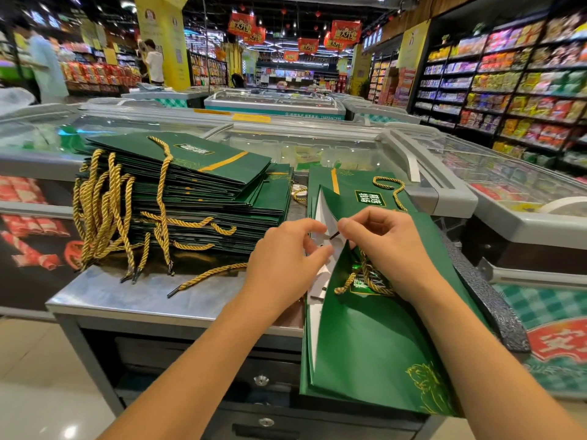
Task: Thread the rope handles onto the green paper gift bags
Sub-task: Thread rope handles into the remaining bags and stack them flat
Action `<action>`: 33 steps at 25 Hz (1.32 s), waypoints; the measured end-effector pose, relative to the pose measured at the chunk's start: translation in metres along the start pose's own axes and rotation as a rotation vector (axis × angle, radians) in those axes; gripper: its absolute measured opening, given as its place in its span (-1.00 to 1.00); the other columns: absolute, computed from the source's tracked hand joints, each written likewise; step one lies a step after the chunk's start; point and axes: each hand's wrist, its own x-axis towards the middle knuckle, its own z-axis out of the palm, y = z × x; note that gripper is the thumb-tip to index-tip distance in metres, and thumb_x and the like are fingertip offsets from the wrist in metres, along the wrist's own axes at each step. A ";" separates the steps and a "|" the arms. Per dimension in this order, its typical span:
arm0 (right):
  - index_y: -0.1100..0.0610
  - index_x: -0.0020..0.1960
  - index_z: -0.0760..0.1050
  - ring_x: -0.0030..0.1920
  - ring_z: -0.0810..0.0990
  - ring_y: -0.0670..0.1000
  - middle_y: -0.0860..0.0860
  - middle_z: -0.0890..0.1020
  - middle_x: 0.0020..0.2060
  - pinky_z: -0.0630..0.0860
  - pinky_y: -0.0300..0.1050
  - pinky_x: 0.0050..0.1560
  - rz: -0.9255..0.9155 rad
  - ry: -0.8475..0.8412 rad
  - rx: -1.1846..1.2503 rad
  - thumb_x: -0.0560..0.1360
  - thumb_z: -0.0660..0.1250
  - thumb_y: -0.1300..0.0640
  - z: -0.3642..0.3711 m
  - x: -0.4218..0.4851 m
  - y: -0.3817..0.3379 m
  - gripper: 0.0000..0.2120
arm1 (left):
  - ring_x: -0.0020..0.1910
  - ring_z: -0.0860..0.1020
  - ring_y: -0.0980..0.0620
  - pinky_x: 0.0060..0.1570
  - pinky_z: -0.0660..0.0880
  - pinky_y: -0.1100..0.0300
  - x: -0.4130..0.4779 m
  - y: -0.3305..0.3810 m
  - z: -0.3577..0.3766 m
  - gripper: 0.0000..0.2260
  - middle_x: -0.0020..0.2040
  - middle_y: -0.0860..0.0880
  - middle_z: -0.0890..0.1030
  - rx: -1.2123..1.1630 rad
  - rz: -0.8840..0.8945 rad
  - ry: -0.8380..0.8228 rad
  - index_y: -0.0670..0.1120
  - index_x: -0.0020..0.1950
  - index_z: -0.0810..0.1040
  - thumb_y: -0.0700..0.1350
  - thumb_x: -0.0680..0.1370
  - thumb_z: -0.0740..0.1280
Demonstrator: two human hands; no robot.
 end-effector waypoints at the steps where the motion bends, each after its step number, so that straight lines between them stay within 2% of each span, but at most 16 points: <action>1: 0.22 -0.19 0.65 -0.33 0.55 -0.08 0.04 0.62 -0.39 0.50 -0.25 -0.23 -0.001 -0.005 0.002 0.52 0.47 0.19 0.000 0.000 0.000 -0.86 | -0.19 0.56 0.16 -0.06 0.55 0.11 0.004 0.003 0.004 -0.76 -0.21 0.19 0.63 0.017 0.015 0.040 0.14 0.22 0.64 0.09 0.56 0.41; 6: 0.23 -0.16 0.65 -0.31 0.59 -0.05 0.10 0.67 -0.33 0.54 -0.17 -0.19 -0.010 -0.020 -0.004 0.52 0.46 0.20 -0.003 0.000 0.001 -0.88 | -0.20 0.58 0.12 -0.13 0.57 0.03 0.011 0.003 0.017 -0.92 -0.16 0.14 0.64 -0.046 0.046 0.139 0.08 -0.04 0.71 0.03 0.55 0.44; 10: 0.26 -0.10 0.64 -0.33 0.60 -0.02 0.20 0.67 -0.26 0.55 -0.19 -0.22 0.003 -0.026 -0.012 0.52 0.46 0.21 -0.005 0.003 0.001 -0.90 | -0.26 0.60 0.06 -0.19 0.57 -0.05 0.002 -0.008 0.006 -0.87 -0.26 0.09 0.61 -0.084 -0.016 0.210 0.02 -0.16 0.59 -0.04 0.59 0.39; 13: 0.25 -0.09 0.64 -0.36 0.58 -0.01 0.16 0.66 -0.28 0.56 -0.18 -0.23 0.014 -0.037 -0.015 0.52 0.46 0.18 -0.005 0.004 0.002 -0.88 | -0.31 0.65 0.07 -0.23 0.60 -0.02 -0.011 -0.017 -0.004 -0.85 -0.28 0.07 0.64 -0.133 -0.060 0.189 0.04 -0.15 0.52 -0.05 0.63 0.33; 15: 0.23 -0.09 0.64 -0.36 0.58 0.01 0.17 0.66 -0.27 0.56 -0.12 -0.23 0.011 -0.033 -0.018 0.52 0.47 0.15 -0.004 0.003 0.003 -0.86 | -0.38 0.65 0.08 -0.30 0.58 0.10 -0.014 -0.016 -0.009 -0.89 -0.28 0.03 0.68 -0.230 -0.126 0.131 0.00 -0.08 0.52 -0.07 0.65 0.29; 17: 0.22 -0.11 0.64 -0.32 0.57 0.02 0.22 0.67 -0.24 0.56 -0.04 -0.20 0.006 -0.037 -0.040 0.52 0.47 0.15 -0.003 0.002 0.005 -0.87 | -0.39 0.65 0.06 -0.40 0.49 0.22 -0.013 -0.012 -0.012 -0.90 -0.25 -0.01 0.70 -0.385 -0.229 0.045 -0.04 0.04 0.54 -0.03 0.63 0.32; 19: 0.21 -0.12 0.65 -0.25 0.58 0.03 0.24 0.67 -0.21 0.55 0.03 -0.13 -0.004 -0.044 -0.053 0.54 0.45 0.19 -0.002 0.001 0.007 -0.91 | -0.36 0.65 0.07 -0.42 0.45 0.28 -0.012 -0.011 -0.014 -0.81 -0.22 -0.02 0.71 -0.444 -0.287 -0.024 -0.03 0.08 0.58 0.05 0.57 0.41; 20: 0.19 -0.12 0.66 -0.23 0.58 0.04 0.23 0.68 -0.19 0.55 0.05 -0.11 -0.003 -0.042 -0.042 0.53 0.45 0.21 -0.003 0.001 0.007 -0.93 | -0.34 0.66 0.08 -0.39 0.48 0.26 -0.012 -0.010 -0.014 -0.77 -0.21 -0.01 0.71 -0.425 -0.288 -0.044 -0.01 0.07 0.59 0.08 0.52 0.46; 22: 0.14 -0.08 0.67 -0.25 0.56 0.05 0.14 0.70 -0.17 0.53 0.01 -0.14 0.001 -0.056 -0.019 0.49 0.50 0.21 -0.004 0.000 0.006 -0.97 | -0.25 0.67 0.05 -0.20 0.60 0.11 -0.013 -0.011 -0.012 -0.70 -0.19 0.02 0.69 -0.337 -0.277 -0.056 0.04 0.05 0.60 0.08 0.42 0.56; 24: 0.11 -0.01 0.66 -0.27 0.56 0.01 0.06 0.71 -0.10 0.56 -0.07 -0.16 0.013 -0.105 -0.036 0.43 0.57 0.22 -0.006 -0.002 0.005 -0.83 | -0.19 0.67 0.03 -0.04 0.63 -0.03 -0.013 -0.013 -0.011 -0.67 -0.21 0.03 0.67 -0.298 -0.290 -0.061 0.07 0.03 0.59 0.07 0.36 0.60; 27: 0.08 0.09 0.63 -0.24 0.59 -0.06 0.06 0.68 0.01 0.63 -0.10 -0.09 0.026 -0.192 -0.097 0.42 0.54 0.35 -0.009 -0.003 0.002 -0.68 | -0.19 0.69 0.04 0.00 0.63 -0.10 -0.010 -0.014 -0.011 -0.65 -0.26 0.00 0.68 -0.312 -0.294 -0.102 0.07 0.03 0.59 0.06 0.34 0.62; 30: 0.03 0.13 0.62 -0.22 0.57 -0.07 0.00 0.65 0.06 0.63 -0.09 -0.05 0.023 -0.270 -0.231 0.43 0.45 0.41 -0.014 0.003 -0.007 -0.62 | -0.17 0.71 0.06 0.05 0.62 -0.12 -0.010 -0.014 -0.014 -0.58 -0.25 -0.02 0.71 -0.356 -0.292 -0.147 0.04 0.13 0.59 0.04 0.35 0.63; 33: -0.05 0.10 0.62 -0.22 0.54 -0.07 -0.12 0.62 -0.02 0.57 -0.20 -0.18 -0.040 -0.239 -0.530 0.41 0.41 0.38 -0.026 0.004 -0.007 -0.60 | -0.18 0.70 0.07 0.07 0.60 -0.07 -0.011 -0.015 -0.015 -0.57 -0.24 -0.04 0.71 -0.328 -0.264 -0.145 0.02 0.18 0.59 0.03 0.38 0.61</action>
